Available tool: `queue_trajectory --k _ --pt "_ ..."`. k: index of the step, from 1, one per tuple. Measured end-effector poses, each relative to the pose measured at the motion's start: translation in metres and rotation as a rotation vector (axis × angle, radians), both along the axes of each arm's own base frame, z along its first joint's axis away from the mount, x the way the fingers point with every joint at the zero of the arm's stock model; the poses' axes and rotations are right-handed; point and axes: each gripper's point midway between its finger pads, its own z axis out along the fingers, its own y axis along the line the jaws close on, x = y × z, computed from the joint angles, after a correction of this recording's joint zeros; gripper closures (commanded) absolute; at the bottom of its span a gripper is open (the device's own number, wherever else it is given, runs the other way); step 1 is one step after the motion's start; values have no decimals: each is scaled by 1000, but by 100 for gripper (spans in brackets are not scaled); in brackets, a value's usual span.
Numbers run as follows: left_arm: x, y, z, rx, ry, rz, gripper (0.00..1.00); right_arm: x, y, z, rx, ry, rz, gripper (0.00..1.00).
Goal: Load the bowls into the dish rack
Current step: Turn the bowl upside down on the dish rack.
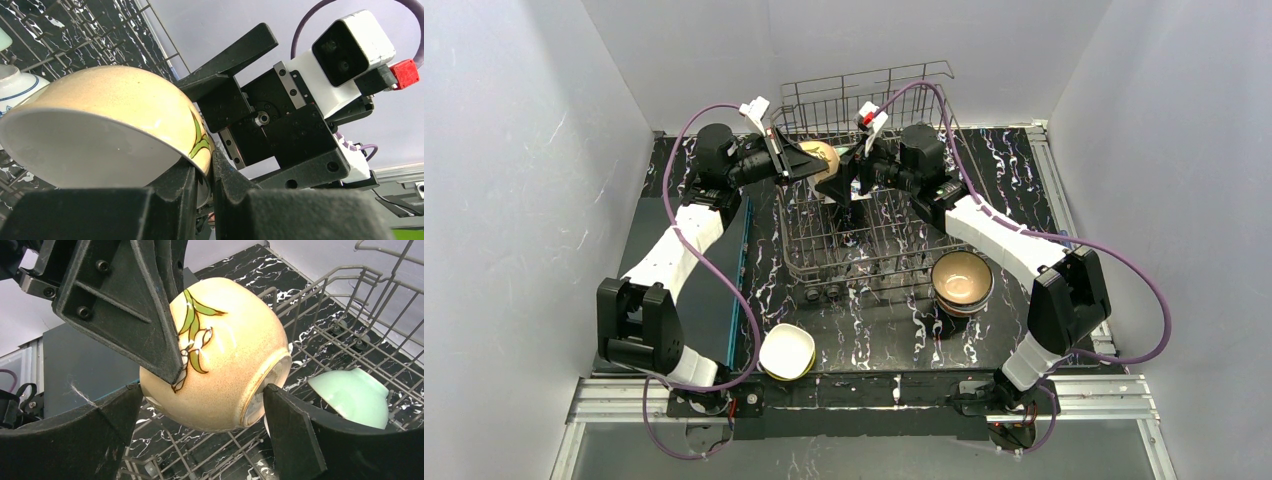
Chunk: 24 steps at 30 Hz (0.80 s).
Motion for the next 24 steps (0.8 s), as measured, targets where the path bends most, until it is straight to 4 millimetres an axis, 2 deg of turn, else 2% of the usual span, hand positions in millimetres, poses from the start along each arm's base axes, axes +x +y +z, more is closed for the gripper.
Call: queue_trajectory --k 13,24 --pt "2 0 -2 7 -7 9 100 4 2 -12 6 87 -31 1" --pt "9 2 -13 20 13 39 100 6 10 -24 4 126 -33 1"
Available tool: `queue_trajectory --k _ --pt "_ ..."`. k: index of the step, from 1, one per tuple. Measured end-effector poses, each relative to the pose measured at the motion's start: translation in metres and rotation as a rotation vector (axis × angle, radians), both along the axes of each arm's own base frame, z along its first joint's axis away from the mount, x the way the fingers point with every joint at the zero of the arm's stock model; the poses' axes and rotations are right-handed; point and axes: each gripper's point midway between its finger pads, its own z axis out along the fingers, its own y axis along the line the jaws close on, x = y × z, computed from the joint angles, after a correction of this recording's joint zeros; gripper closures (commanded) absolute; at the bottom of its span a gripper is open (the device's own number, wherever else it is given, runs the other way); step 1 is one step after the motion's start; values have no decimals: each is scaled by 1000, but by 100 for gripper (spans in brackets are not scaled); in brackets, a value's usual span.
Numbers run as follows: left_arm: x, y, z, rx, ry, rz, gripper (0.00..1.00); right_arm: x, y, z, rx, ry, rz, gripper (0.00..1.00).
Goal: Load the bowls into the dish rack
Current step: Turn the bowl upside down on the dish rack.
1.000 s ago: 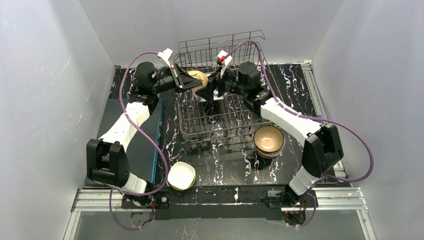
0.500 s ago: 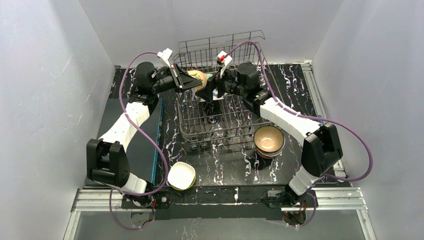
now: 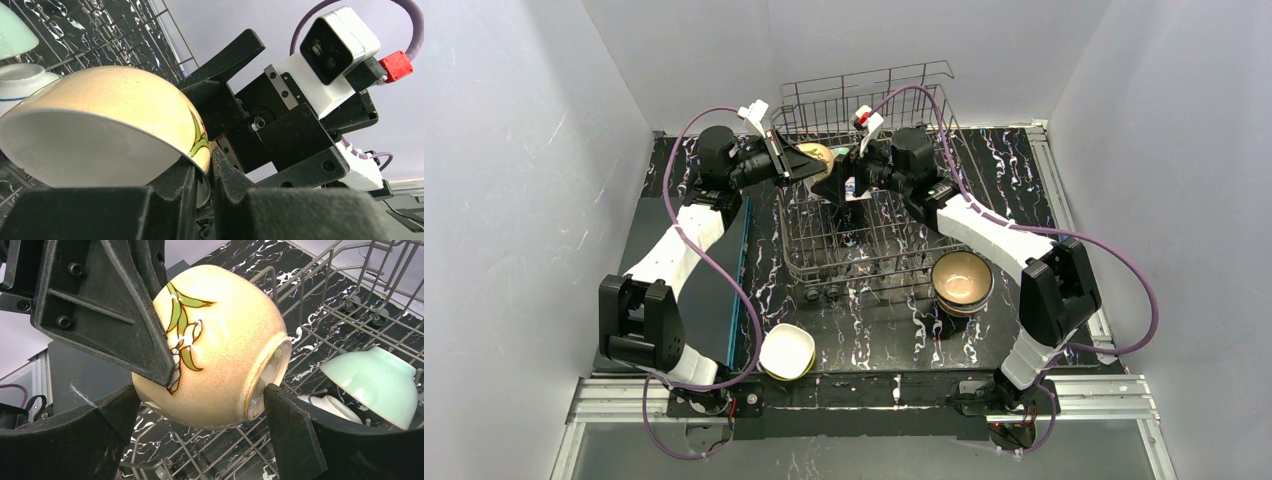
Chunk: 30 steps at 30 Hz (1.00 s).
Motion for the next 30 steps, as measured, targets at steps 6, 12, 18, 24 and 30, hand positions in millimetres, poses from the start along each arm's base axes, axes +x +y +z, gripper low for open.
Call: queue_trajectory --k 6,12,18,24,30 --pt "0 0 0 1 -1 3 100 0 1 0 -3 -2 -13 11" --pt "7 3 -3 8 4 43 100 3 3 0 -15 -9 -36 49" --pt "9 3 -5 11 15 54 100 5 3 -2 -22 -9 -50 96" --pt "10 3 -6 10 16 56 100 6 2 -2 -22 -10 -58 62" --pt "10 2 -6 11 17 58 100 5 3 -1 -21 -9 -49 30"
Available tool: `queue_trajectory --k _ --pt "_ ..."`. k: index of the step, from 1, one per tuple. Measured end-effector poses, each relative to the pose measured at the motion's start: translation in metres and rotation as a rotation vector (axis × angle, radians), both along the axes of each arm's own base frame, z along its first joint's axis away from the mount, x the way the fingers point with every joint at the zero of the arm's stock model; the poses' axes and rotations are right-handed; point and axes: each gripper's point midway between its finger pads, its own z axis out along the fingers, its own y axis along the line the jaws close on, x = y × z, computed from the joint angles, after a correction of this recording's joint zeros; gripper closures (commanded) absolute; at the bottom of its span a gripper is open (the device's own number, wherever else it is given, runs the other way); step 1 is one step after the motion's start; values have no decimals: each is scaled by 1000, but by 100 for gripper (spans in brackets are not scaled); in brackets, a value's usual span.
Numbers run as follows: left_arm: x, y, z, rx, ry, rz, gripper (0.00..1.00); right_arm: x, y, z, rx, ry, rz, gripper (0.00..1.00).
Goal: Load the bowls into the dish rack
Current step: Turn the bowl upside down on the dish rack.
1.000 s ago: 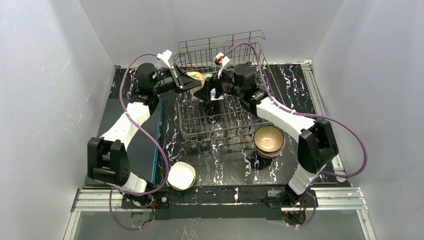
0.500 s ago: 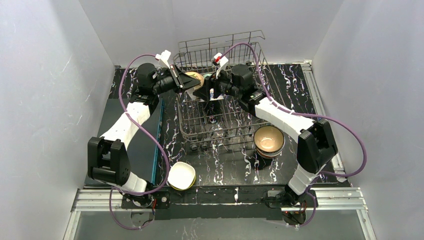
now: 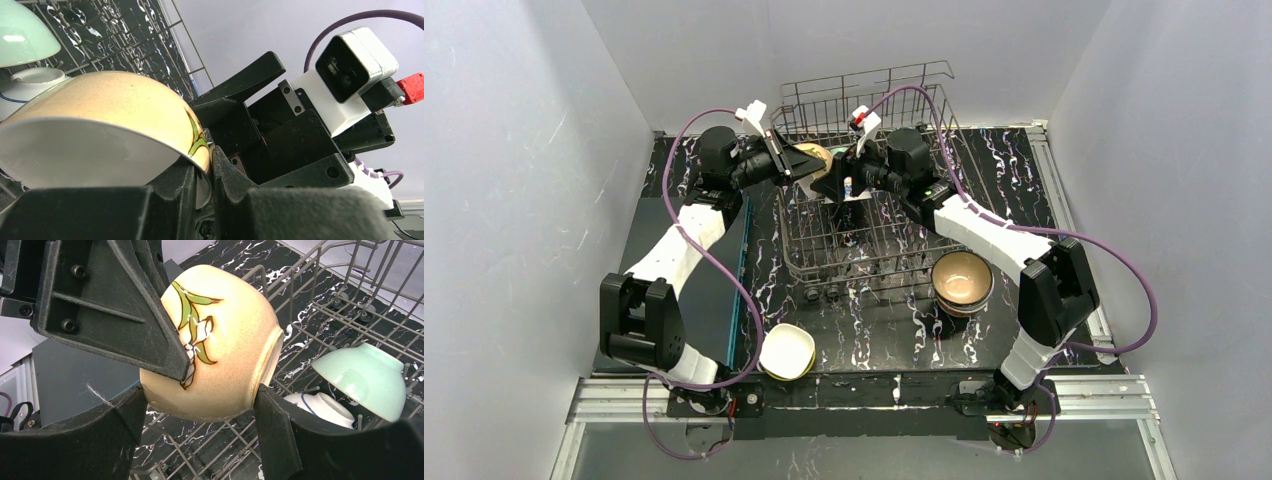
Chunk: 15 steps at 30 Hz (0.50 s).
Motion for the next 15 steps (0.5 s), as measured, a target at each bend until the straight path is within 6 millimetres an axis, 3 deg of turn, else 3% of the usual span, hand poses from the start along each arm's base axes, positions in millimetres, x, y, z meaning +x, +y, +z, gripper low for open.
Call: queue_trajectory --k 7,15 --pt "2 0 -4 4 9 1 100 1 1 -5 -5 8 3 13" --pt "-2 -4 -6 4 12 -21 100 3 2 -7 -3 10 -2 5"
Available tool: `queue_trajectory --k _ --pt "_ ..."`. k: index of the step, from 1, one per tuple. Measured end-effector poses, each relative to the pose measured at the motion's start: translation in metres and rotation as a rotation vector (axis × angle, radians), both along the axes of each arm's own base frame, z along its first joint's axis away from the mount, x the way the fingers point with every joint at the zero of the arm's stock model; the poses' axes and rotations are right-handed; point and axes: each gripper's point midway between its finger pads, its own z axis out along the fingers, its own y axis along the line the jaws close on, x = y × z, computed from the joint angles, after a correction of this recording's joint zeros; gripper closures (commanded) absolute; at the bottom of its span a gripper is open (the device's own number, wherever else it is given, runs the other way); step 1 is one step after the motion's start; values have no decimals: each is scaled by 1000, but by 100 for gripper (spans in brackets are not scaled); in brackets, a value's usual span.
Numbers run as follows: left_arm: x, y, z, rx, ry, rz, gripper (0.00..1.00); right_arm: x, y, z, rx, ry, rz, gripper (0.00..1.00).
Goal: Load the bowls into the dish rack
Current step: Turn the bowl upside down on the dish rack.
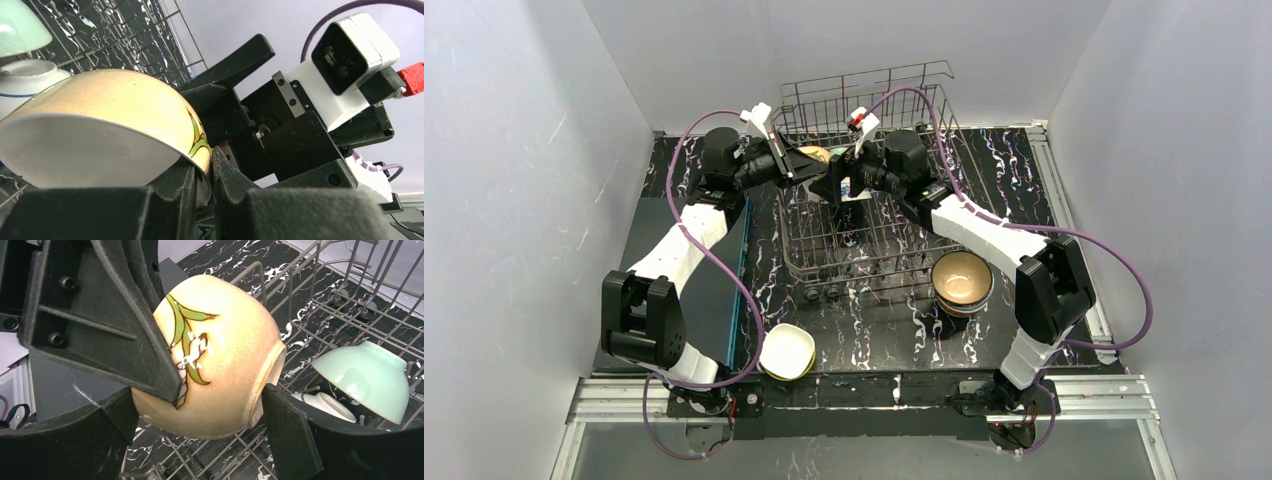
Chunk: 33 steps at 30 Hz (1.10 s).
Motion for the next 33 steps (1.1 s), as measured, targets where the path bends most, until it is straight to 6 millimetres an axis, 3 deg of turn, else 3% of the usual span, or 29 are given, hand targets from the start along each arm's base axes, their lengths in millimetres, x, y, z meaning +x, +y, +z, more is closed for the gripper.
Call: queue_trajectory --k 4,7,10,13,19,28,33 --pt "-3 -2 -1 1 2 -12 100 1 2 -3 -3 2 -1 9" --pt "-2 -2 -2 7 1 -6 100 1 2 -5 -7 6 -5 26" --pt "2 0 -4 12 0 15 100 2 4 -5 -12 3 -13 55" --pt "5 1 -5 15 4 37 100 6 4 -7 -24 0 -29 96" --pt "6 2 -9 20 13 43 92 6 4 -10 -39 2 -39 99" --pt "3 0 -6 16 -6 17 56 6 3 -14 -68 -15 -52 99" --pt "-3 -5 -3 5 -14 -16 45 9 -4 -17 -122 -57 -77 99"
